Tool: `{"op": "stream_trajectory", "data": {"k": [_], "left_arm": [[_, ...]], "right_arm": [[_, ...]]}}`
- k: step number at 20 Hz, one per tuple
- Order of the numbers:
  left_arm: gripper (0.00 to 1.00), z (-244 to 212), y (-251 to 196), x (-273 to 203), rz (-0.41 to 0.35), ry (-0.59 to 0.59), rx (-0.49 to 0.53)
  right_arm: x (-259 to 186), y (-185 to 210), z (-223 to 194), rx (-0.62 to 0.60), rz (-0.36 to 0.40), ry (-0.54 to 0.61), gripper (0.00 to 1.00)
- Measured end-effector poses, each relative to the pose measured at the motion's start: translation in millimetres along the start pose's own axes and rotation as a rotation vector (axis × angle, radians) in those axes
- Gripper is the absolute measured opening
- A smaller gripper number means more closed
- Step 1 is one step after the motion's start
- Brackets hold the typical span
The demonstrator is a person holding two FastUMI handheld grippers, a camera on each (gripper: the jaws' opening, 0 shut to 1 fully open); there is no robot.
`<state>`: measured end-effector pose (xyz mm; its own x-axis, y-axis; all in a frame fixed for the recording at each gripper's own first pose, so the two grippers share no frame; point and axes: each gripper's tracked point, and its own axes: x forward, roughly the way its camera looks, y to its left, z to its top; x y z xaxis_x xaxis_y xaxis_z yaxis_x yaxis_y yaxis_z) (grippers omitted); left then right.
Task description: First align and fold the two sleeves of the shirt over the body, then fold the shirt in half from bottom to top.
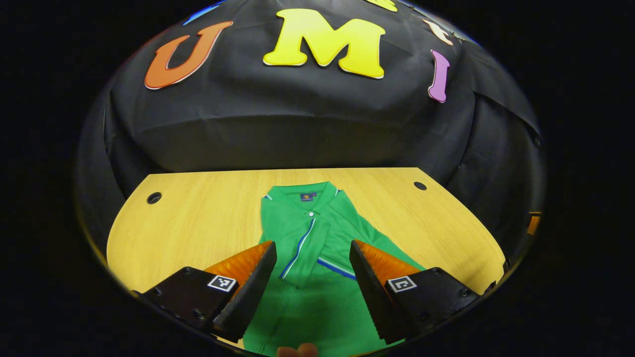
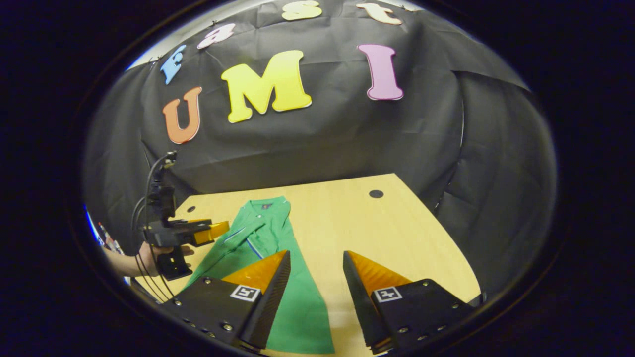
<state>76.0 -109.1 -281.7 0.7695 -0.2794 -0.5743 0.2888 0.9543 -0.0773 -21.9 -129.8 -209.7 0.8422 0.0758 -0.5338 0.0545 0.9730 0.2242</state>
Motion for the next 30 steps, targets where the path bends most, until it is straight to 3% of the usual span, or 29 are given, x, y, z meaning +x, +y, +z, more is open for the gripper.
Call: {"op": "stream_trajectory", "data": {"k": [3, 5, 7, 8, 12, 13, 18, 20, 22, 27, 30], "left_arm": [[0.95, -10.1, 20.9, -45.4, 0.048, -0.011, 0.001], [0.95, -18.3, 33.0, -73.3, 0.068, -0.013, 0.0], [0.95, -21.7, 48.2, -97.8, 0.096, -0.024, 0.005], [0.95, -23.5, 54.5, -107.6, 0.105, -0.028, 0.001], [0.95, -39.7, 68.9, -136.6, 0.103, -0.003, 0.002], [0.96, -48.3, 68.8, -142.5, 0.08, 0.013, 0.011], [0.97, -124.4, 58.9, -184.5, -0.081, 0.202, 0.05], [0.98, -170.2, 48.7, -214.0, -0.167, 0.328, 0.075], [0.97, -204.5, 49.4, -231.0, -0.201, 0.4, 0.103], [0.98, -243.0, 52.2, -230.7, -0.182, 0.464, 0.008], [0.99, -251.6, 52.2, -225.7, -0.148, 0.487, -0.012]], "right_arm": [[2.6, 11.9, -6.0, -0.04, 0.001, 0.02, 0.66], [8.5, 15.1, -7.6, -0.046, -0.013, 0.015, 0.21], [5.5, 27.5, -10.3, -0.043, 0.025, 0.029, 0.24], [4.4, 31.7, -11.7, -0.051, 0.026, 0.029, 0.32], [3.5, 41.6, -12.8, -0.094, 0.043, 0.025, 0.94], [1.8, 46.1, -17.0, -0.105, 0.06, 0.038, 0.98], [-11.7, 42.7, -97.2, -0.309, 0.192, 0.254, 0.98], [-31.3, 22.7, -152.0, -0.38, 0.208, 0.396, 0.97], [-47.5, 3.5, -183.1, -0.42, 0.198, 0.47, 0.98], [-58.5, -8.6, -247.9, -0.463, 0.192, 0.573, 0.97], [-52.2, -2.6, -263.5, -0.447, 0.199, 0.591, 0.96]]}}
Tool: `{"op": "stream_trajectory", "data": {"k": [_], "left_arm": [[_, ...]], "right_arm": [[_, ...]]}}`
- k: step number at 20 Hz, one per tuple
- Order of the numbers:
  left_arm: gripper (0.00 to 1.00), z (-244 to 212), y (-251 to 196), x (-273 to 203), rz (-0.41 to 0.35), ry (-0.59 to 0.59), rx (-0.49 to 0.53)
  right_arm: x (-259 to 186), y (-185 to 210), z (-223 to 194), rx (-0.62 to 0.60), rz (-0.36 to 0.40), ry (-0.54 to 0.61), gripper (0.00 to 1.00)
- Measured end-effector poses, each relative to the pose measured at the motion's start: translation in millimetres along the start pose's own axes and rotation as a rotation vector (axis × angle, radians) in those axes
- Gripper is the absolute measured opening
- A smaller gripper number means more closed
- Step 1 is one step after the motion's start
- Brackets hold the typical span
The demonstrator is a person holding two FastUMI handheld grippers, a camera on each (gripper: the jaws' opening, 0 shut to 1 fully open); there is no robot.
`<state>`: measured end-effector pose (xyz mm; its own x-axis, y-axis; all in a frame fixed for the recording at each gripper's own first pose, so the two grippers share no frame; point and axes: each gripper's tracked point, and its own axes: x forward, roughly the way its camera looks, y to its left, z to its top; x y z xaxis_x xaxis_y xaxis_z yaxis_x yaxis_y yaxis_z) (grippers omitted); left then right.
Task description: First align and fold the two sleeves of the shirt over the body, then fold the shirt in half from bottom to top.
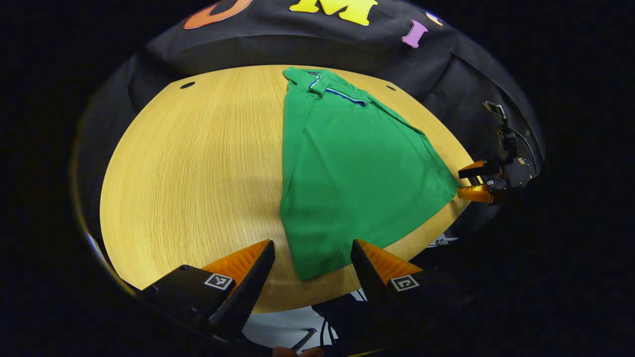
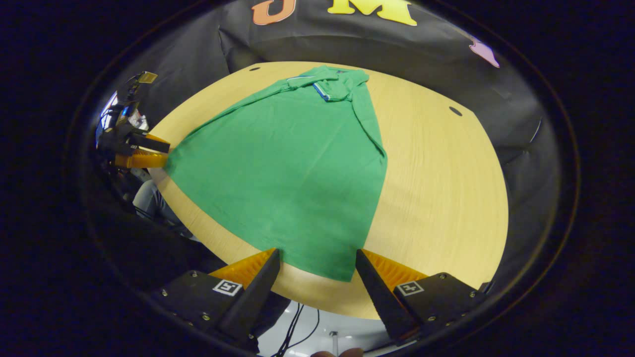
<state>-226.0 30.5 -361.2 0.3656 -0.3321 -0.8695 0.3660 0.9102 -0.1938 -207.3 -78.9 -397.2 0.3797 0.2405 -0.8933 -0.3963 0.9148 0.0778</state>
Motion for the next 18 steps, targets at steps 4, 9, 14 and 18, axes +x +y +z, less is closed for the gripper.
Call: {"op": "stream_trajectory", "data": {"k": [4, 9, 14, 18], "left_arm": [[0.98, -3.0, -0.4, 1.9, 0.036, 0.01, 0.063], [0.87, -7.2, -7.3, 6.7, 0.103, 0.019, 0.189], [0.39, -6.9, -19.2, 11.9, 0.066, 0.003, 0.195], [0.05, -0.3, -28.5, 17.4, -0.023, 0.016, 0.071]], "right_arm": [[15.0, 0.3, 3.2, -0.028, -0.016, 0.001, 0.96], [16.8, 1.5, 8.0, -0.051, -0.006, -0.001, 0.79], [14.8, -3.7, 12.7, -0.041, -0.014, -0.012, 0.22], [18.2, -4.7, 16.6, -0.004, 0.0, -0.001, 0.02]]}}
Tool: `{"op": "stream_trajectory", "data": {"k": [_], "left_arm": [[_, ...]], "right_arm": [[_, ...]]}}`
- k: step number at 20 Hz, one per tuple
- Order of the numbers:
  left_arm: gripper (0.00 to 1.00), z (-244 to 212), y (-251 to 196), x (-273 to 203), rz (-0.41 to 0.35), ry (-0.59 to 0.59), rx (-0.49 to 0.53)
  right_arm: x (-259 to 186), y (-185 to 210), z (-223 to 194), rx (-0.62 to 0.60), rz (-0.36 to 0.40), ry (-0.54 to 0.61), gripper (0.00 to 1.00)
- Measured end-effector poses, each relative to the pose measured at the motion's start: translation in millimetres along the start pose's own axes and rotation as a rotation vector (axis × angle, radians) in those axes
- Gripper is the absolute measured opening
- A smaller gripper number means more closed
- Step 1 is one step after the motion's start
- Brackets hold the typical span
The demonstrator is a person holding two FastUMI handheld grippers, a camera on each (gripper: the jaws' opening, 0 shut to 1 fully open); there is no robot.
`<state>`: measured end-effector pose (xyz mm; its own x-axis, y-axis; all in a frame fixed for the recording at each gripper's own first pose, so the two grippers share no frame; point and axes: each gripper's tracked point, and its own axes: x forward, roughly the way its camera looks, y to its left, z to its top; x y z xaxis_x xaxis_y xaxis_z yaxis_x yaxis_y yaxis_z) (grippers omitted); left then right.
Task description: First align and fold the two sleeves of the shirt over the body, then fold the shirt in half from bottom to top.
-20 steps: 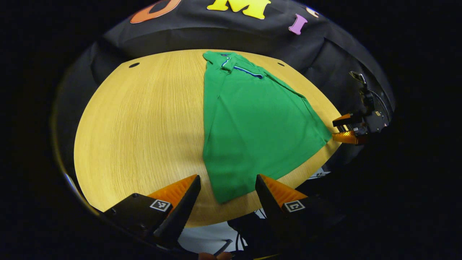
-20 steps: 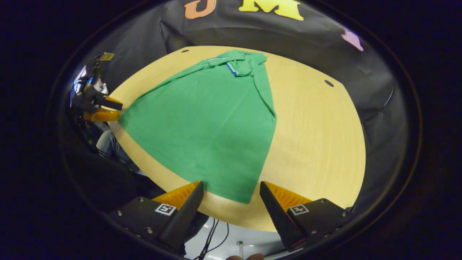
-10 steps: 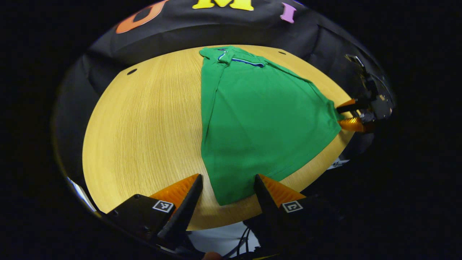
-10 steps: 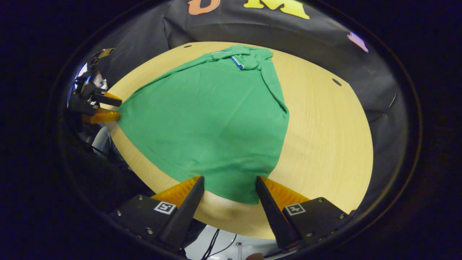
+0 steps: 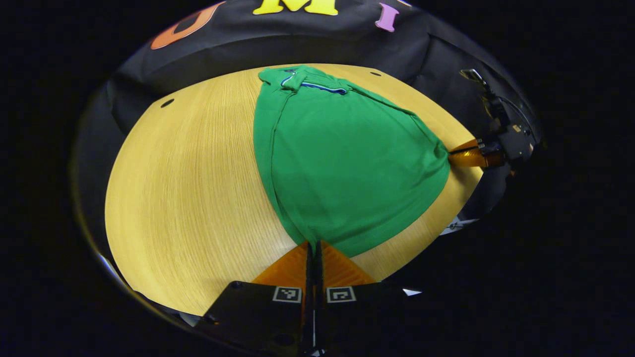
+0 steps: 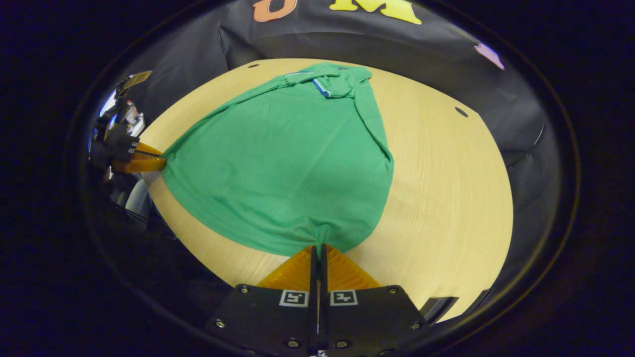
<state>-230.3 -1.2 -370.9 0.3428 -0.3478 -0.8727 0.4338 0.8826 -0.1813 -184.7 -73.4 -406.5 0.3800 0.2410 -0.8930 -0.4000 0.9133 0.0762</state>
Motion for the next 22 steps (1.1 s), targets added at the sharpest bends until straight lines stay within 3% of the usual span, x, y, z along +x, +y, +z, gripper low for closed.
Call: {"op": "stream_trajectory", "data": {"k": [3, 8, 15, 22], "left_arm": [[0.03, 15.4, -3.2, -5.9, -0.064, -0.018, -0.087], [0.04, 38.7, -5.0, -16.9, -0.086, -0.056, -0.103], [0.03, 86.5, -9.7, -32.4, -0.115, -0.134, -0.101], [0.03, 137.5, 10.1, -45.4, -0.07, -0.217, -0.112]], "right_arm": [[-6.1, 1.3, 4.2, 0.043, 0.021, -0.012, 0.01], [-22.5, -8.2, 23.7, 0.146, 0.047, -0.073, 0.01], [-40.0, -24.1, 61.9, 0.197, 0.057, -0.159, 0.01], [-54.4, -39.4, 114.4, 0.204, 0.056, -0.249, 0.01]]}}
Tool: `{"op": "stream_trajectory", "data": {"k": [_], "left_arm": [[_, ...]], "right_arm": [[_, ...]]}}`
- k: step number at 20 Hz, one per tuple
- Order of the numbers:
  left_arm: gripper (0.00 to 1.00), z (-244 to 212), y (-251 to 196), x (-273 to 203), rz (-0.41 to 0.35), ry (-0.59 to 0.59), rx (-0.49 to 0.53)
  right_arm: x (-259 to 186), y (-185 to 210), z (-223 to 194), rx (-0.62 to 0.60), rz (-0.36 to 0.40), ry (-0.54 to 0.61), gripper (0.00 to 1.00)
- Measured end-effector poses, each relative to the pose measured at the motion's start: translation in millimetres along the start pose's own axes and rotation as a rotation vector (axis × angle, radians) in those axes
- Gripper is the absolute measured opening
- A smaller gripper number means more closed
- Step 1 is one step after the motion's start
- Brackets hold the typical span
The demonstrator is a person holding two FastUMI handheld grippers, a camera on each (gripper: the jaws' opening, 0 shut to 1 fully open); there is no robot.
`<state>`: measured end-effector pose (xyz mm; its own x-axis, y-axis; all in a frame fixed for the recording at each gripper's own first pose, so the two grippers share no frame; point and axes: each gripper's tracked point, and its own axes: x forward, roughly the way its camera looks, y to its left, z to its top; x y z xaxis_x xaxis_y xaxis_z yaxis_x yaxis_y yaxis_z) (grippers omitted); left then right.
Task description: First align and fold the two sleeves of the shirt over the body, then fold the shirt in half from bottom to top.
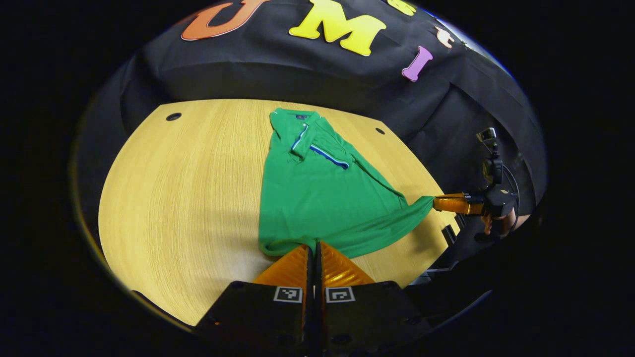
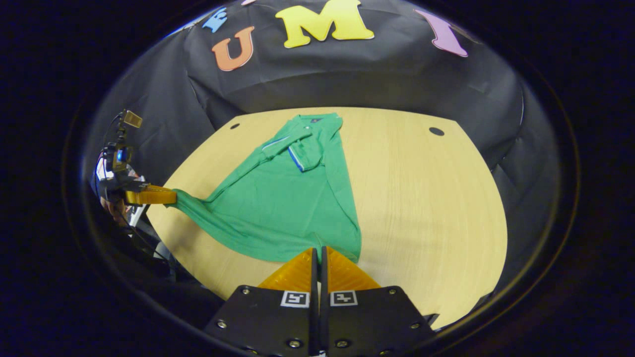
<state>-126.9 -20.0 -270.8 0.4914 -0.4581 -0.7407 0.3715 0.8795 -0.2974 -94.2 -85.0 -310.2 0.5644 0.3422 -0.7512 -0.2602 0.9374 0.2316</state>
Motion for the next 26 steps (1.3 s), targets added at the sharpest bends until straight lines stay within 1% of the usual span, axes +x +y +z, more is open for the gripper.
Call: {"op": "stream_trajectory", "data": {"k": [5, 7, 8, 15, 20, 26], "left_arm": [[0.03, 36.4, 4.9, 3.9, 0.008, -0.047, 0.036], [0.03, 58.3, 9.8, 5.1, 0.017, -0.078, 0.044], [0.03, 65.2, 9.1, 5.4, 0.01, -0.086, 0.042], [0.03, 126.8, 23.3, 13.8, 0.019, -0.161, 0.097], [0.03, 164.9, 31.7, 31.4, 0.028, -0.206, 0.077], [0.03, 215.5, 52.4, 51.9, 0.046, -0.243, 0.069]], "right_arm": [[4.5, -4.8, 34.6, -0.012, -0.013, -0.051, 0.01], [2.5, -4.9, 53.7, -0.018, -0.018, -0.081, 0.01], [2.9, -5.4, 62.4, -0.023, -0.022, -0.095, 0.01], [13.5, -12.2, 126.4, -0.06, -0.056, -0.166, 0.01], [30.1, -15.4, 165.6, -0.069, -0.058, -0.202, 0.01], [55.4, -21.8, 205.2, -0.091, -0.059, -0.208, 0.0]]}}
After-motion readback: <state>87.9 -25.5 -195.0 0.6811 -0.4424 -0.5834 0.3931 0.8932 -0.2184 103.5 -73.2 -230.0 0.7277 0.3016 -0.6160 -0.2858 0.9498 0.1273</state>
